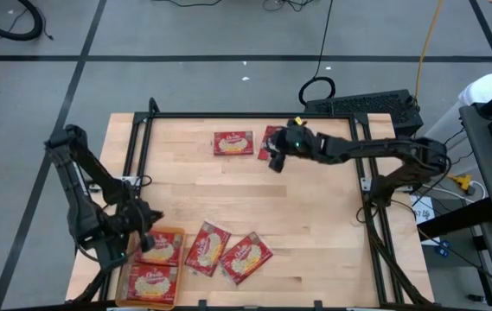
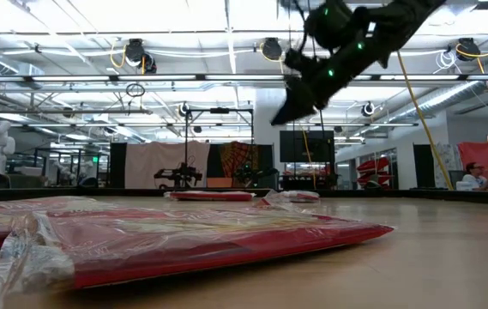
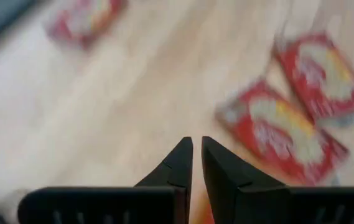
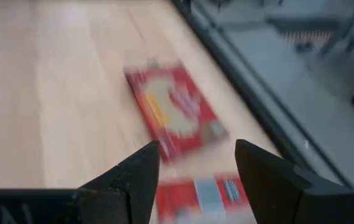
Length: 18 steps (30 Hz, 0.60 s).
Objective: Sort popcorn bags into baskets
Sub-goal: Put the red popcorn bag into the orange bin
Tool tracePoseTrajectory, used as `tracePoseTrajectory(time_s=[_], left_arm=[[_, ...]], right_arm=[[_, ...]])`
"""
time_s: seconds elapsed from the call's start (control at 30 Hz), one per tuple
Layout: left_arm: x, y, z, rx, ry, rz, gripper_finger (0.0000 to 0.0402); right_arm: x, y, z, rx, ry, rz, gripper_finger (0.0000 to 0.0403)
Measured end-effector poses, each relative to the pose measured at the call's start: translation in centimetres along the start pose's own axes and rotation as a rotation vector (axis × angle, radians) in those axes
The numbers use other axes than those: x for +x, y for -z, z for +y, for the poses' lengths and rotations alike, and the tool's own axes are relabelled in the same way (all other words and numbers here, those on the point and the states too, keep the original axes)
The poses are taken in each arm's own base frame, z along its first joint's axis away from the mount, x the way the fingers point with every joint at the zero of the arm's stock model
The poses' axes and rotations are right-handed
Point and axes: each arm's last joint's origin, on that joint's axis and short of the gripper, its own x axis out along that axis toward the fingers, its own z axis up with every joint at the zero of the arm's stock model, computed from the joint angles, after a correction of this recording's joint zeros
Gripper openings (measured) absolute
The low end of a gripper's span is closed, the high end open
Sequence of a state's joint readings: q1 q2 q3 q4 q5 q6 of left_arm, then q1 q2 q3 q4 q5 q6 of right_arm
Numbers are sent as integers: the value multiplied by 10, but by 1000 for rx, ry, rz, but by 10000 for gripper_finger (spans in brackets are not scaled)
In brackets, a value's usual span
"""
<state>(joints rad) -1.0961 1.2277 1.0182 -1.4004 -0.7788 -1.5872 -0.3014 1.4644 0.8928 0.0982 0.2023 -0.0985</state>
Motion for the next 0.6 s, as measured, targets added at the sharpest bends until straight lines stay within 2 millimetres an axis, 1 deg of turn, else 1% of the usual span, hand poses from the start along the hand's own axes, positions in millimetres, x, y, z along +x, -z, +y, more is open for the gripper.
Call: tracePoseTrajectory(time_s=[0.1, 0.17, 0.23, 0.4, 0.47, 0.6], left_arm=[[4, -8, 2, 45, -34, -126, 46], [7, -12, 1, 68, -57, -182, 54], [12, -16, 0, 88, -89, -226, 67], [24, -23, -2, 79, -140, -307, 95], [32, -23, -3, 58, -149, -322, 103], [51, -20, -9, 32, -139, -340, 115]], right_arm=[[5, 15, -11, 23, 6, 134, 201], [7, 29, -10, 43, 21, 199, 205], [10, 42, -5, 61, 14, 229, 213], [17, 72, 4, 131, 22, 253, 239], [19, 77, 4, 159, 27, 227, 244], [21, 87, 7, 142, 42, 187, 241]])
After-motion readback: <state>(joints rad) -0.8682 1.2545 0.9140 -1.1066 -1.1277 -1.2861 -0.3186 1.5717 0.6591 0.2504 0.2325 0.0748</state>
